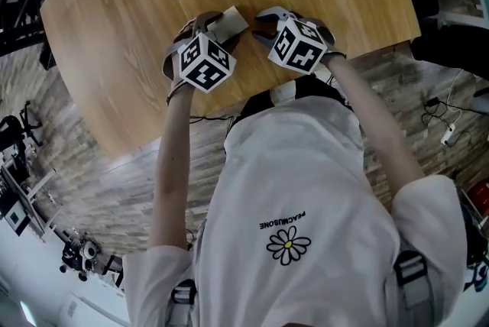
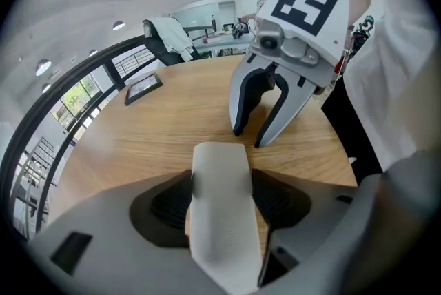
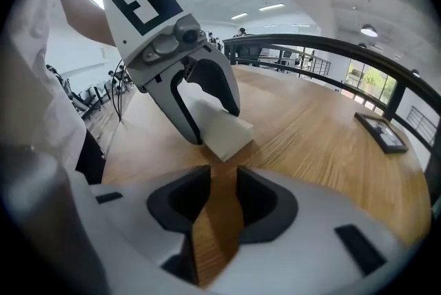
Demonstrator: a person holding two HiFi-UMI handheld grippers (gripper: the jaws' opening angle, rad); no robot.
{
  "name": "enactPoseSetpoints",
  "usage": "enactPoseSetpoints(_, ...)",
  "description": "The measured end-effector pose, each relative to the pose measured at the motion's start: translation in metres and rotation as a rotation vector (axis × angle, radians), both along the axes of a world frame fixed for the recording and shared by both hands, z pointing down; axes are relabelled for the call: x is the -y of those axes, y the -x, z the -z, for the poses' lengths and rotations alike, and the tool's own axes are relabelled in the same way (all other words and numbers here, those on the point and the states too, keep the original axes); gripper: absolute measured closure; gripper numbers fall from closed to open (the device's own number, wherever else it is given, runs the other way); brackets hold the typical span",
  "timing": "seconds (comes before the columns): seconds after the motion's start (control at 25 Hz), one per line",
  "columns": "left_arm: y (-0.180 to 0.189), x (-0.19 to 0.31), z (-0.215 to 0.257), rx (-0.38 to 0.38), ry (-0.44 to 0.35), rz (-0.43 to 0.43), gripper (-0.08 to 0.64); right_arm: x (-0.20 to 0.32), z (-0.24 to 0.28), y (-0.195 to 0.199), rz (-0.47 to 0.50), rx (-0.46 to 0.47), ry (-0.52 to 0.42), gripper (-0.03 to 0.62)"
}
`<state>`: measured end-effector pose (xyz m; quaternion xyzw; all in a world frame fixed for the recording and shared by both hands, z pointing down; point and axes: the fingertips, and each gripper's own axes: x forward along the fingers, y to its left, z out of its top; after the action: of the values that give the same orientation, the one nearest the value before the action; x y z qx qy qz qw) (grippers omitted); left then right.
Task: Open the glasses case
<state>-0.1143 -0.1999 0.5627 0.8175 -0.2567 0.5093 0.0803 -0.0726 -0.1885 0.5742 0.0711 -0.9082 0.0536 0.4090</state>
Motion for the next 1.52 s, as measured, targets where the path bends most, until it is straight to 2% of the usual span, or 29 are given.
enactPoseSetpoints(0.16,0.0,0.0,0.002,-0.061,0.001,-0.005,0.278,0.004,0.0,-0.001,-0.042,0.014,0.043,0.477)
enactPoseSetpoints(0.28,-0.001,0.0,0.002,-0.056,0.006,-0.008,0.279,0.006,0.001,-0.002,-0.05,0.019,0.067,0.479)
enactPoseSetpoints(0.4,-0.002,0.0,0.002,-0.018,0.008,-0.011,0.278,0.005,0.005,0.001,-0.047,0.036,0.104,0.479)
enactPoseSetpoints(0.52,-0.003,-0.001,0.0,0.017,0.004,-0.014,0.279,0.0,0.005,0.007,0.003,0.018,0.077,0.479)
enactPoseSetpoints(0.64,-0.002,-0.001,0.0,0.001,0.001,-0.012,0.279,-0.003,0.0,0.011,0.053,-0.018,0.046,0.476)
enactPoseSetpoints(0.72,-0.001,-0.001,0.0,-0.01,0.013,-0.003,0.279,-0.002,0.0,0.012,0.045,-0.014,0.04,0.485)
enactPoseSetpoints(0.76,-0.001,-0.001,0.0,-0.015,0.024,0.002,0.281,-0.001,0.0,0.013,0.038,-0.012,0.034,0.544)
enactPoseSetpoints(0.8,0.0,0.0,0.0,-0.022,0.036,0.006,0.282,-0.001,0.0,0.013,0.033,-0.012,0.03,0.558)
enactPoseSetpoints(1.0,0.002,0.002,0.002,-0.085,0.092,0.009,0.282,0.001,0.002,0.016,0.019,0.003,0.046,0.557)
enactPoseSetpoints(1.24,0.001,0.003,0.004,-0.141,0.16,0.023,0.285,-0.001,-0.001,0.013,0.049,-0.028,0.028,0.565)
enactPoseSetpoints(1.44,0.005,0.006,0.007,-0.251,0.299,0.011,0.285,-0.001,-0.003,0.014,0.058,-0.048,0.02,0.563)
enactPoseSetpoints(1.52,0.008,0.007,0.008,-0.268,0.365,-0.002,0.284,-0.001,-0.004,0.015,0.069,-0.056,0.015,0.565)
